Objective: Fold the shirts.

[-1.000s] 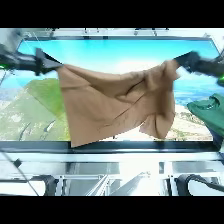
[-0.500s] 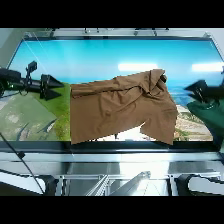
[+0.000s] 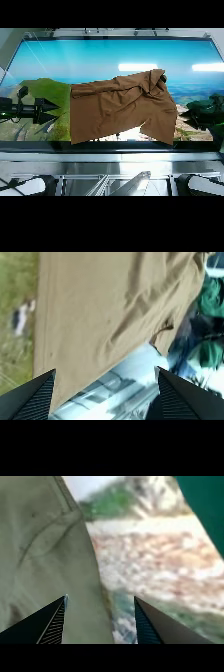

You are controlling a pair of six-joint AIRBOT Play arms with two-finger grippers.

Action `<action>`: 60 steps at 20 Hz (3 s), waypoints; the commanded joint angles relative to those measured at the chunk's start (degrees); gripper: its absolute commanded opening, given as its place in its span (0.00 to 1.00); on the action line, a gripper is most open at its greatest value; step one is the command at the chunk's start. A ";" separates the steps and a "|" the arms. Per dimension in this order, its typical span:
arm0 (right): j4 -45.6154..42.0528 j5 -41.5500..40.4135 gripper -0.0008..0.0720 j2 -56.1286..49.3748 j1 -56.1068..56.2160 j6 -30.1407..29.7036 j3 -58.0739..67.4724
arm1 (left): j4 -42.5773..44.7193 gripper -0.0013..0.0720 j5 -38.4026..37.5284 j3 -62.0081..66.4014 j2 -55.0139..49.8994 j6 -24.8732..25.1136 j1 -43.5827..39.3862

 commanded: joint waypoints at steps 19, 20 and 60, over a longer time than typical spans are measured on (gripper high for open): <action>17.64 1.33 0.67 -7.89 8.81 -13.22 -1.18 | 14.32 0.97 -7.32 -16.33 6.60 -3.28 1.90; 17.64 1.57 0.67 -7.89 8.81 -13.22 -1.18 | 11.37 0.97 -7.69 -17.44 4.83 -1.29 1.90; 44.68 -0.48 0.04 56.89 -7.80 -25.49 20.90 | -29.05 0.05 19.43 51.36 27.89 8.79 -2.32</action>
